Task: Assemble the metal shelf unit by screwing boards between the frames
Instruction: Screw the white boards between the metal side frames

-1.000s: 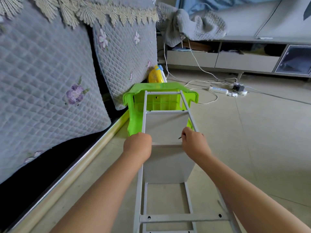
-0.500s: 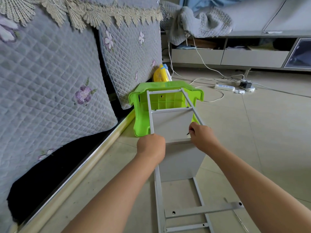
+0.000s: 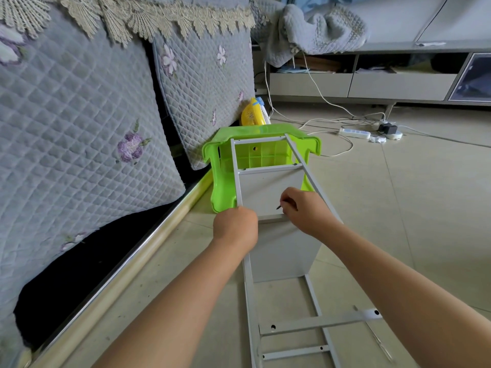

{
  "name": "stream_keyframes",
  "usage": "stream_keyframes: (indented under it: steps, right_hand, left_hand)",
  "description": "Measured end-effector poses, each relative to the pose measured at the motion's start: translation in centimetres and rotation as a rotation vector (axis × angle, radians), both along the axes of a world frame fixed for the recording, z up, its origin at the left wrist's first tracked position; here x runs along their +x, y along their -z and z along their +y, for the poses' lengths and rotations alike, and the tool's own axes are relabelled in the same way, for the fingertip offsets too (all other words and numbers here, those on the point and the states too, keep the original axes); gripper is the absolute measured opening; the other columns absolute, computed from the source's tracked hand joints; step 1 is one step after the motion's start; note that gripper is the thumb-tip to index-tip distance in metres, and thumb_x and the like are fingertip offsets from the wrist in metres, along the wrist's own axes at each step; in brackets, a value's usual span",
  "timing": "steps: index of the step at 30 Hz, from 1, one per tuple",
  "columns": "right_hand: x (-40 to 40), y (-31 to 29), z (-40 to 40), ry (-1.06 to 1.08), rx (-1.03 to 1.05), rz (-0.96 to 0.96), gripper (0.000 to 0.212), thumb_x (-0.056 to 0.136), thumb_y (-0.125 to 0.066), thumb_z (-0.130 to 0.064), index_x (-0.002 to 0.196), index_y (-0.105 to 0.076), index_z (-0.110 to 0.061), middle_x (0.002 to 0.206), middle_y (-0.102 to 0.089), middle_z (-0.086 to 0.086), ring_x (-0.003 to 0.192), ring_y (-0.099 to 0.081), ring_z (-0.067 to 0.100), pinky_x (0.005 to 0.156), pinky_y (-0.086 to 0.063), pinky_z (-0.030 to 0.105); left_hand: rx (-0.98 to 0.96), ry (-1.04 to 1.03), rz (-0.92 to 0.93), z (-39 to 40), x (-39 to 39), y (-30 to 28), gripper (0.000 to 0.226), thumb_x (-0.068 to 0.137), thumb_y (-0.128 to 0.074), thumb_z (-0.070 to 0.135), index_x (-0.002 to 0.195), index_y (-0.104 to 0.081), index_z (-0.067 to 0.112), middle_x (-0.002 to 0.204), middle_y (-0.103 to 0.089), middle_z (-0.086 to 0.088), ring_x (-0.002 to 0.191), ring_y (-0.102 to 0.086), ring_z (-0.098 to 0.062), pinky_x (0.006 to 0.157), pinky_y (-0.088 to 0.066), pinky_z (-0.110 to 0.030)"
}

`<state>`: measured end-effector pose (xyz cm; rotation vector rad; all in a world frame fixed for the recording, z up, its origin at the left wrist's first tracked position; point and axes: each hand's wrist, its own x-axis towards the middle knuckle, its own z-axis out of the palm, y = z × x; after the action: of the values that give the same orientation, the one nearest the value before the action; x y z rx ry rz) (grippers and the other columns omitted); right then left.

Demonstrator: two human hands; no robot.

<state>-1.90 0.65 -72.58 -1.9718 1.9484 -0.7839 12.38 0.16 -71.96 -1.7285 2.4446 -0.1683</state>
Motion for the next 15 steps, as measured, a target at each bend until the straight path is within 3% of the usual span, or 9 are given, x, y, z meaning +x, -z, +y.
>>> stream_keyframes:
  steps: [5,9,11,12,13,15]
  right_hand:
    - [-0.2,0.2,0.3,0.027,0.03,-0.065,0.018,0.094,-0.043,-0.01,0.1,-0.057,-0.001,0.095,-0.068,0.014,0.088,-0.06,0.032,0.073,-0.047,0.036]
    - [-0.3,0.6,0.5,0.038,0.022,-0.076,0.017,0.094,-0.045,-0.012,0.099,-0.059,-0.003,0.094,-0.068,0.013,0.087,-0.06,0.031,0.074,-0.047,0.037]
    - [-0.3,0.7,0.5,0.02,-0.009,-0.08,0.015,0.092,-0.048,-0.01,0.096,-0.061,-0.004,0.093,-0.069,0.013,0.088,-0.061,0.03,0.076,-0.048,0.037]
    - [-0.2,0.7,0.5,0.003,-0.026,-0.078,0.015,0.091,-0.05,-0.008,0.095,-0.063,-0.003,0.093,-0.069,0.012,0.089,-0.061,0.029,0.077,-0.047,0.036]
    - [0.0,0.6,0.5,-0.016,-0.039,-0.073,0.015,0.09,-0.051,-0.006,0.096,-0.064,-0.002,0.094,-0.069,0.012,0.091,-0.061,0.028,0.079,-0.046,0.033]
    - [0.4,0.1,0.5,-0.043,-0.061,-0.062,0.018,0.09,-0.052,-0.004,0.101,-0.066,-0.001,0.098,-0.068,0.012,0.094,-0.061,0.026,0.079,-0.041,0.025]
  left_hand:
    - [-0.001,-0.022,0.025,0.1,-0.2,0.1,0.029,0.085,-0.046,0.0,0.108,-0.06,0.01,0.111,-0.061,-0.009,0.105,-0.058,-0.029,0.067,-0.037,-0.028]
    - [0.037,-0.018,0.258,-0.6,1.2,0.8,0.018,0.093,-0.043,0.018,0.097,-0.058,0.009,0.109,-0.06,-0.01,0.105,-0.057,-0.032,0.068,-0.04,-0.029]
    - [0.133,0.021,0.383,-1.3,2.5,1.6,0.034,0.097,-0.038,0.031,0.121,-0.052,0.011,0.136,-0.046,-0.008,0.125,-0.045,-0.026,0.086,-0.042,-0.032]
    - [0.177,0.033,0.423,-1.5,3.1,1.9,0.044,0.098,-0.035,0.034,0.137,-0.039,0.013,0.15,-0.03,-0.006,0.135,-0.034,-0.022,0.098,-0.038,-0.032]
    - [0.197,0.047,0.447,-1.6,3.6,2.1,0.051,0.099,-0.032,0.035,0.145,-0.025,0.013,0.156,-0.016,-0.004,0.141,-0.024,-0.019,0.106,-0.031,-0.031]
    - [0.201,0.084,0.474,-1.7,4.0,2.7,0.053,0.101,-0.027,0.033,0.148,-0.014,0.012,0.157,-0.006,-0.003,0.144,-0.013,-0.016,0.112,-0.02,-0.027]
